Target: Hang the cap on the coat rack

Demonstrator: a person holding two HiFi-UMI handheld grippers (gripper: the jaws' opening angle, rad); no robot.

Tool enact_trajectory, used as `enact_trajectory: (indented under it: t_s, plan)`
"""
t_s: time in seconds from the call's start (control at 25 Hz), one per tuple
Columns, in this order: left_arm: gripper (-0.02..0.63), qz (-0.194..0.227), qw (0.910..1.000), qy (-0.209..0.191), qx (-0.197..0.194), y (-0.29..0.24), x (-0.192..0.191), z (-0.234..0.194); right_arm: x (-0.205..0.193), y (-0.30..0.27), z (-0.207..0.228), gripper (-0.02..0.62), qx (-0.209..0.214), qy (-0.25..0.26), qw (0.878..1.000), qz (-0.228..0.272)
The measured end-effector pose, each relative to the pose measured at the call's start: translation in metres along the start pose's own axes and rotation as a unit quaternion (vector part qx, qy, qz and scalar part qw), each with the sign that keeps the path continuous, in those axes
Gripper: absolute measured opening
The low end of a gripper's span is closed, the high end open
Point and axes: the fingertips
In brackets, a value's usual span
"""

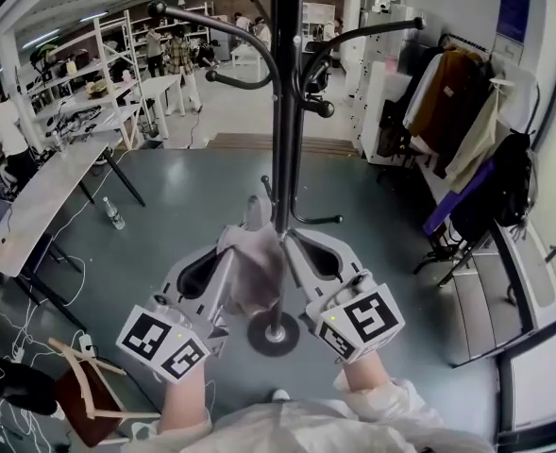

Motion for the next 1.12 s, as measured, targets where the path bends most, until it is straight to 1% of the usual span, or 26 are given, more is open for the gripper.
enact_trajectory:
  t_s: [0.12, 0.24, 0.52, 0.8, 1.12]
  plan:
    - [0.028, 0.005, 1.0000, -0.004, 0.001, -0.007, 0.005, -0.002, 0.005, -0.006, 0.007, 0.005, 0.009, 0.003, 1.000, 0.007]
    - [0.028, 0.019, 0.9998, -0.008, -0.001, -0.014, 0.016, -0.005, 0.010, -0.014, 0.014, 0.005, 0.017, 0.012, 1.000, 0.013]
    - [0.028, 0.040, 0.9986, -0.031, 0.015, -0.023, 0.031, -0.016, 0.020, -0.032, 0.018, 0.005, 0.042, 0.022, 0.999, 0.026]
    - [0.028, 0.034, 0.9979, -0.044, 0.034, -0.033, 0.027, -0.024, 0.015, -0.045, 0.021, 0.005, 0.054, 0.016, 0.998, 0.027]
    - [0.028, 0.034, 0.9977, -0.049, 0.030, -0.041, 0.030, -0.032, 0.015, -0.058, 0.021, 0.005, 0.051, 0.014, 0.998, 0.034]
Point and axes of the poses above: the fingertips, and each gripper's own axes: y backward along the fingers, z to its right, x out of its top, and after that the axes turned 1 degree about -x, right-handed
